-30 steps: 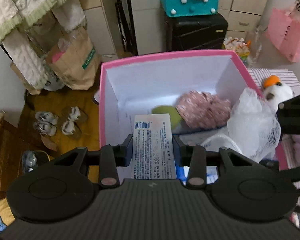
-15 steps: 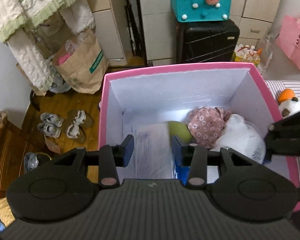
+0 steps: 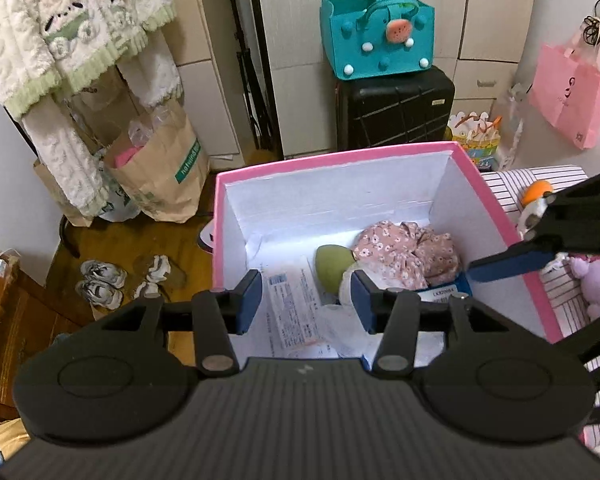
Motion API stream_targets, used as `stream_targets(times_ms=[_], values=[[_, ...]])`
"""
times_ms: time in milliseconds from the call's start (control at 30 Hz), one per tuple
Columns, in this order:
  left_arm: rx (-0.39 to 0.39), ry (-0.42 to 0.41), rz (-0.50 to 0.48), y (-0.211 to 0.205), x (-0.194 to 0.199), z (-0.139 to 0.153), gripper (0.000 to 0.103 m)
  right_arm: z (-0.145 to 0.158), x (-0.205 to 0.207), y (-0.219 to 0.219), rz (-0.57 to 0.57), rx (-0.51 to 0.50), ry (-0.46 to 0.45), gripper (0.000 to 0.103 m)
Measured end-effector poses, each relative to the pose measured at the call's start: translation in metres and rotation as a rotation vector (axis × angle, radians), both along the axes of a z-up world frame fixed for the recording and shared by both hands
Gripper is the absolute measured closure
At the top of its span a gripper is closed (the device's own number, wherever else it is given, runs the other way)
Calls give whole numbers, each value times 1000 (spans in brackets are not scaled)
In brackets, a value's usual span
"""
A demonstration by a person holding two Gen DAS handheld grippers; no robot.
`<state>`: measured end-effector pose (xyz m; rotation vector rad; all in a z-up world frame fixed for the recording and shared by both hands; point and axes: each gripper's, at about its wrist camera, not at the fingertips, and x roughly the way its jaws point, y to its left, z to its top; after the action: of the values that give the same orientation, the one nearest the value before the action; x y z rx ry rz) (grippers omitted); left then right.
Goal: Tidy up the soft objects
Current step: 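Withdraw both grippers from the box toward the lilac plush bear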
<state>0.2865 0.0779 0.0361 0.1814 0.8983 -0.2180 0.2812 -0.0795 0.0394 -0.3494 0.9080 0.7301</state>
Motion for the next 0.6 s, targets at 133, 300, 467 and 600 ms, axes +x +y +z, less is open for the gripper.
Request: stream_targets(times_ms=[133, 300, 467, 600], values=[[-10, -7, -11, 4, -18, 11, 50, 14, -25, -13, -14, 23, -28, 50], [-5, -7, -32, 4, -43, 22, 48, 32, -57, -28, -18, 58, -38, 50], [-17, 12, -46, 1, -70, 34, 47, 49, -86, -35, 2, 79, -69, 50], [-38, 60, -49, -1, -84, 42, 47, 59, -104, -41, 23, 99, -94, 50]])
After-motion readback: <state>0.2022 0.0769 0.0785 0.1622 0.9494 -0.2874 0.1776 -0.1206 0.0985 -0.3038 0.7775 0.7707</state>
